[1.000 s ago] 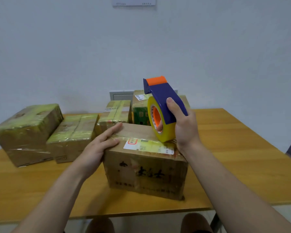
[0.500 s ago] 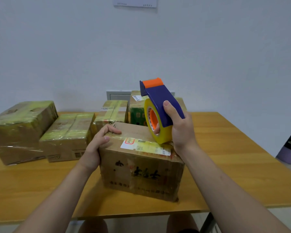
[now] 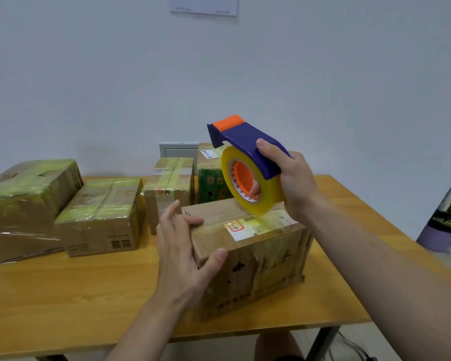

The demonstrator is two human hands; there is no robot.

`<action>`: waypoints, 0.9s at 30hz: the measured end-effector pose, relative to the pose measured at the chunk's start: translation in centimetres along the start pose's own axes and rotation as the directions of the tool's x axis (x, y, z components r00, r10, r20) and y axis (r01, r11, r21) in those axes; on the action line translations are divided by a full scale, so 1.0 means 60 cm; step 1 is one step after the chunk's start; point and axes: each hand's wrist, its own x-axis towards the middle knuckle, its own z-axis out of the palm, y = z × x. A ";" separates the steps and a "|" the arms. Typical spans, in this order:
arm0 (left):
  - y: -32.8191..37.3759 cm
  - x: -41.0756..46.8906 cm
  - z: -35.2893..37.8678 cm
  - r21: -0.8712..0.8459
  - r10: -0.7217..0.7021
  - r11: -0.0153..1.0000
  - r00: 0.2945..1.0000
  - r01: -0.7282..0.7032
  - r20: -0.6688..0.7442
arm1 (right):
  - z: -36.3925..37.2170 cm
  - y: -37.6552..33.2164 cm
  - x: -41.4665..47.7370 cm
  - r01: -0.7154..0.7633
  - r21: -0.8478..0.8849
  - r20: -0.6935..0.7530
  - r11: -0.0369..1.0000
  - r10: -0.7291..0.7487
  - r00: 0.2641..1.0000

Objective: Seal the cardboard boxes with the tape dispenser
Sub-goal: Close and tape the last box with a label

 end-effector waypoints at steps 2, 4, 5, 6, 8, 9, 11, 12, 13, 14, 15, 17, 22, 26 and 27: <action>0.006 -0.001 0.007 0.061 0.107 0.992 0.991 -0.112 0.076 | -0.006 -0.013 -0.003 -0.013 -0.015 0.034 1.000 0.014 0.999; 0.011 -0.010 0.019 0.102 0.248 0.959 0.956 -0.265 0.155 | -0.011 -0.020 -0.008 -0.024 -0.041 0.052 0.999 0.026 0.998; 0.014 -0.017 0.026 0.117 0.308 0.936 0.933 -0.332 0.188 | -0.012 -0.022 -0.010 -0.030 -0.052 0.058 0.998 0.033 0.998; 0.016 -0.024 0.033 0.130 0.349 0.916 0.914 -0.379 0.206 | -0.013 -0.022 -0.013 -0.036 -0.064 0.066 0.997 0.040 0.997; 0.023 -0.030 0.044 0.175 0.385 0.891 0.902 -0.418 0.195 | -0.018 -0.022 -0.018 -0.038 -0.097 0.077 0.995 0.045 0.996; 0.029 -0.030 0.049 0.221 0.380 0.883 0.907 -0.414 0.179 | -0.022 -0.022 -0.019 -0.036 -0.113 0.075 0.993 0.045 0.996; 0.048 -0.025 0.062 0.344 0.331 0.869 0.935 -0.355 0.129 | -0.033 -0.022 -0.019 -0.041 -0.146 0.059 0.988 0.050 0.997; 0.062 -0.020 0.069 0.406 0.292 0.861 0.952 -0.305 0.096 | -0.039 -0.025 -0.019 -0.049 -0.160 0.051 0.986 0.057 0.997; 0.076 -0.015 0.076 0.455 0.255 0.853 0.965 -0.255 0.062 | -0.047 -0.028 -0.019 -0.057 -0.163 0.047 0.985 0.065 0.997; 0.087 -0.010 0.082 0.482 0.232 0.848 0.972 -0.220 0.036 | -0.055 -0.032 -0.019 -0.065 -0.156 0.047 0.986 0.073 0.996; 0.095 -0.004 0.086 0.488 0.230 0.847 0.973 -0.213 0.026 | -0.064 -0.037 -0.019 -0.071 -0.146 0.052 0.987 0.079 0.995; 0.099 0.008 0.085 0.437 0.267 0.860 0.962 -0.261 0.051 | -0.085 -0.045 -0.016 -0.074 -0.139 0.083 0.987 0.086 0.993; 0.095 0.034 0.055 0.154 0.276 0.942 0.951 -0.297 0.143 | -0.140 -0.066 0.001 -0.190 -0.211 0.300 0.959 0.249 0.921; 0.096 0.053 0.024 -0.297 0.082 0.954 0.986 -0.035 0.148 | -0.165 -0.064 0.025 -0.253 -0.304 0.437 0.919 0.370 0.820; 0.097 0.062 0.014 -0.430 -0.020 0.899 0.991 0.077 0.136 | -0.170 -0.064 0.031 -0.236 -0.324 0.471 0.916 0.372 0.800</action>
